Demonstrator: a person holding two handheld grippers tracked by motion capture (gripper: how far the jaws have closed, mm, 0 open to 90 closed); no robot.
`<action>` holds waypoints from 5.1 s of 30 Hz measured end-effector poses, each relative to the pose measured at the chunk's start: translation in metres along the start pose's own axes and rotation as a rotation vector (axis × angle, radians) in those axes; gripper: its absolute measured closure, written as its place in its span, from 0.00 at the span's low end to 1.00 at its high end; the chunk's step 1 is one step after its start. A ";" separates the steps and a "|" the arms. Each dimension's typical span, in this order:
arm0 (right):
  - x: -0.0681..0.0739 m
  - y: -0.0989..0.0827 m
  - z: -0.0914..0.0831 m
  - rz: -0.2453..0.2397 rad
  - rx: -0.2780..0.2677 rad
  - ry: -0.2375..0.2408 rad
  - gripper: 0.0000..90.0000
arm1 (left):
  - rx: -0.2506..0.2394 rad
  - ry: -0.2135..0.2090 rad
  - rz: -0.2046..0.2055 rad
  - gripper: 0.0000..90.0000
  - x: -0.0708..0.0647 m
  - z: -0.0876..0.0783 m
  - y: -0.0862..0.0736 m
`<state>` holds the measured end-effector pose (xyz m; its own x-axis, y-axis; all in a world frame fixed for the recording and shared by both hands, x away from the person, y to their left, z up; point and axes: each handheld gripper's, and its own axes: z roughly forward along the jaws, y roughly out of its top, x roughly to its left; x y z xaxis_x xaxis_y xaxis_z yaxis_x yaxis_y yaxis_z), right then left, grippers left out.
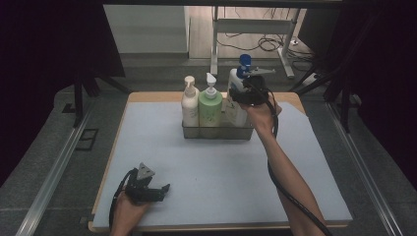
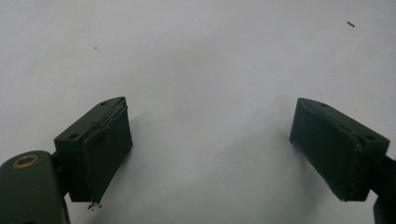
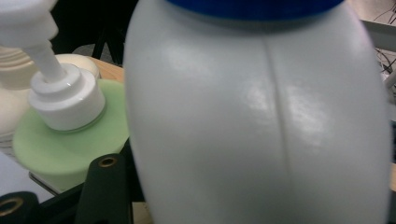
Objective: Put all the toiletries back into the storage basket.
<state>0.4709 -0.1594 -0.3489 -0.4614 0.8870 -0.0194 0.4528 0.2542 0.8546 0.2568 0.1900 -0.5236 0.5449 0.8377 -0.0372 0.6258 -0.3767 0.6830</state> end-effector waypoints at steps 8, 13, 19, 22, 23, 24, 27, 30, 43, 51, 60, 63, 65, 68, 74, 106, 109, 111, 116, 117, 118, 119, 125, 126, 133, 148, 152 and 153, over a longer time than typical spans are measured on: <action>0.000 -0.010 0.011 0.007 0.019 0.000 0.45 | 0.000 0.001 0.001 0.14 0.000 0.000 0.000; 0.000 -0.016 0.016 0.010 0.027 0.001 0.45 | 0.000 0.001 0.000 0.14 0.000 0.000 0.000; 0.000 -0.023 0.021 0.013 0.040 0.003 0.45 | 0.001 0.002 0.000 0.14 0.000 0.000 0.000; 0.000 -0.028 0.024 0.016 0.049 0.004 0.45 | 0.001 0.001 0.002 0.14 0.000 0.000 0.000; 0.000 -0.030 0.024 0.016 0.051 0.004 0.45 | 0.000 0.001 0.002 0.14 0.000 0.000 0.000; 0.000 -0.032 0.025 0.016 0.054 0.005 0.45 | 0.000 0.001 0.001 0.14 0.000 0.000 0.000; 0.000 -0.035 0.026 0.018 0.054 0.007 0.45 | 0.000 0.001 0.001 0.14 0.000 0.000 0.000; 0.000 -0.038 0.027 0.016 0.057 0.008 0.45 | 0.000 0.001 0.001 0.14 0.000 0.000 0.000; 0.004 -0.047 0.029 -0.012 0.079 0.017 0.43 | -0.001 0.001 0.000 0.14 0.000 0.000 0.000; -0.004 -0.048 0.030 0.009 0.087 0.056 0.40 | 0.000 0.001 0.001 0.14 0.000 0.000 0.000; -0.008 -0.055 0.020 -0.002 0.079 0.072 0.39 | 0.001 0.001 0.001 0.14 0.000 0.000 0.000; -0.010 -0.057 0.015 -0.001 0.076 0.080 0.39 | 0.001 0.001 0.001 0.14 0.000 0.000 0.000; -0.012 -0.059 0.010 -0.003 0.071 0.086 0.39 | 0.001 0.001 0.001 0.14 0.000 0.000 0.000; -0.014 -0.063 0.002 -0.003 0.071 0.093 0.39 | 0.002 0.002 0.001 0.14 -0.001 0.000 0.000; -0.020 -0.074 -0.011 -0.006 0.078 0.108 0.46 | 0.002 0.002 0.001 0.14 -0.001 0.000 0.000; -0.046 -0.095 0.020 -0.008 0.148 0.056 0.99 | 0.002 0.002 0.002 0.14 0.000 0.000 0.000; -0.045 -0.097 0.024 0.010 0.158 0.052 0.99 | 0.002 0.002 0.001 0.14 0.000 0.000 0.000; -0.045 -0.098 0.026 0.030 0.163 0.059 0.99 | 0.002 0.002 0.002 0.14 0.000 0.000 0.000; -0.045 -0.099 0.033 0.063 0.180 0.088 0.99 | 0.002 0.002 0.002 0.14 0.000 0.000 0.000; -0.043 -0.100 0.034 0.064 0.185 0.083 0.99 | 0.002 0.002 0.002 0.14 0.000 0.000 0.000; -0.043 -0.100 0.035 0.065 0.187 0.082 0.99 | 0.003 0.002 0.002 0.14 0.000 0.000 0.000; -0.043 -0.101 0.036 0.069 0.188 0.080 0.99 | 0.003 0.002 0.002 0.14 0.000 0.000 0.000; -0.044 -0.103 0.038 0.089 0.198 0.089 0.99 | 0.002 0.001 0.001 0.14 0.000 0.000 0.000; -0.044 -0.103 0.038 0.090 0.197 0.094 0.99 | 0.002 0.002 0.001 0.14 0.000 0.000 0.000; -0.038 -0.101 0.039 0.084 0.197 0.117 0.99 | 0.003 0.001 0.001 0.14 0.000 0.000 0.000; -0.023 -0.101 0.043 0.069 0.210 0.149 0.99 | 0.001 0.002 0.001 0.14 0.000 0.000 0.000; -0.022 -0.101 0.042 0.066 0.209 0.147 0.99 | 0.002 0.001 0.001 0.14 0.000 0.000 0.000; -0.023 -0.101 0.042 0.068 0.209 0.149 0.99 | 0.002 0.001 0.001 0.14 0.000 0.000 0.000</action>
<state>0.4677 -0.1889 -0.4568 -0.5251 0.8419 0.1244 0.6271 0.2840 0.7253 0.2568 0.1895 -0.5236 0.5450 0.8377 -0.0355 0.6260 -0.3784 0.6818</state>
